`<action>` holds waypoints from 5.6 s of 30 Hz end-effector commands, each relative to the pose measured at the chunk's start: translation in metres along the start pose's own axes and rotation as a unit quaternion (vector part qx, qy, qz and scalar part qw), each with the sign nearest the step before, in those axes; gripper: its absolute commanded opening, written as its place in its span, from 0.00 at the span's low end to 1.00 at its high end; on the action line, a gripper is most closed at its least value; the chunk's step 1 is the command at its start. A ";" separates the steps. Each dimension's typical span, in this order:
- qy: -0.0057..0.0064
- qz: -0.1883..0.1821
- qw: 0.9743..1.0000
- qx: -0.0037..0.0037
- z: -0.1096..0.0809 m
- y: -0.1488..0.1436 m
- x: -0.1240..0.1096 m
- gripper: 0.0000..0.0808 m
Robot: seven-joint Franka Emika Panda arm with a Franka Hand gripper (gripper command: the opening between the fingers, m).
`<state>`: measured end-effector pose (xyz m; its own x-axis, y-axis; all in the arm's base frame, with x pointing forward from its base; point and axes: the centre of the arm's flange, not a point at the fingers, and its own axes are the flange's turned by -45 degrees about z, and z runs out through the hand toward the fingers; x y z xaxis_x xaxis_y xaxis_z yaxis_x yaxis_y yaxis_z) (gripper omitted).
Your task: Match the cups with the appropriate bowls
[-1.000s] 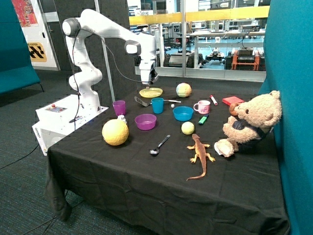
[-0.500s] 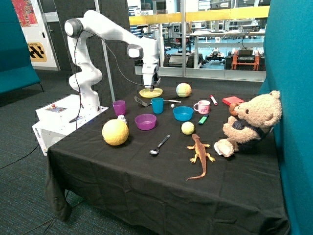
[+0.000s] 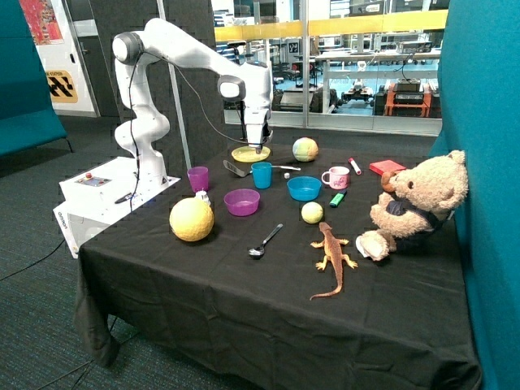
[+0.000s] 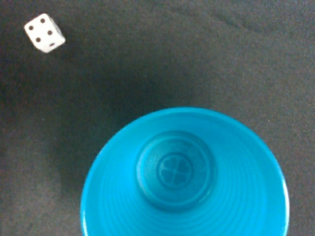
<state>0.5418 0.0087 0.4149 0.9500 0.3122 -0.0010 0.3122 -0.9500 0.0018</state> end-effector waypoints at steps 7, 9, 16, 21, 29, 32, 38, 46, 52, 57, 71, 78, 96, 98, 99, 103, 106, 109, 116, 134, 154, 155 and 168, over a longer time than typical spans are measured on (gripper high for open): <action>0.000 -0.007 1.000 0.001 0.014 0.007 -0.011 0.58; 0.000 -0.007 1.000 0.001 0.019 0.007 -0.014 0.57; 0.000 -0.005 1.000 0.001 0.032 0.007 -0.021 0.55; 0.000 -0.007 1.000 0.001 0.037 0.005 -0.024 0.55; 0.000 -0.007 1.000 0.001 0.043 0.008 -0.027 0.54; 0.000 -0.006 1.000 0.001 0.045 0.010 -0.027 0.54; 0.000 0.004 1.000 0.001 0.050 0.018 -0.023 0.53; 0.000 0.001 1.000 0.001 0.052 0.016 -0.020 0.52; 0.000 -0.002 1.000 0.001 0.051 0.008 -0.016 0.51; 0.000 0.000 1.000 0.001 0.051 0.005 -0.011 0.50; 0.000 0.009 1.000 0.001 0.066 -0.002 -0.004 0.50; 0.000 0.013 1.000 0.001 0.073 -0.009 0.000 0.48; 0.000 0.026 1.000 0.001 0.079 0.002 -0.006 0.43; 0.000 0.027 1.000 0.001 0.081 0.003 -0.007 0.43; 0.000 0.028 1.000 0.001 0.083 0.004 -0.008 0.43; 0.000 0.029 1.000 0.001 0.087 0.006 -0.011 0.43; 0.000 0.027 1.000 0.001 0.089 0.006 -0.012 0.43; 0.000 0.026 1.000 0.001 0.091 0.005 -0.013 0.42; 0.000 0.027 1.000 0.001 0.091 0.000 -0.009 0.04; 0.000 0.028 1.000 0.001 0.082 -0.001 -0.003 0.00; 0.000 0.037 0.999 0.001 0.071 0.012 -0.011 0.00; 0.000 0.037 0.999 0.001 0.068 0.012 -0.010 0.00; 0.000 0.039 0.999 0.001 0.040 0.014 0.013 0.00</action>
<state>0.5424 -0.0039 0.3580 0.9691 0.2466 0.0020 0.2466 -0.9691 0.0018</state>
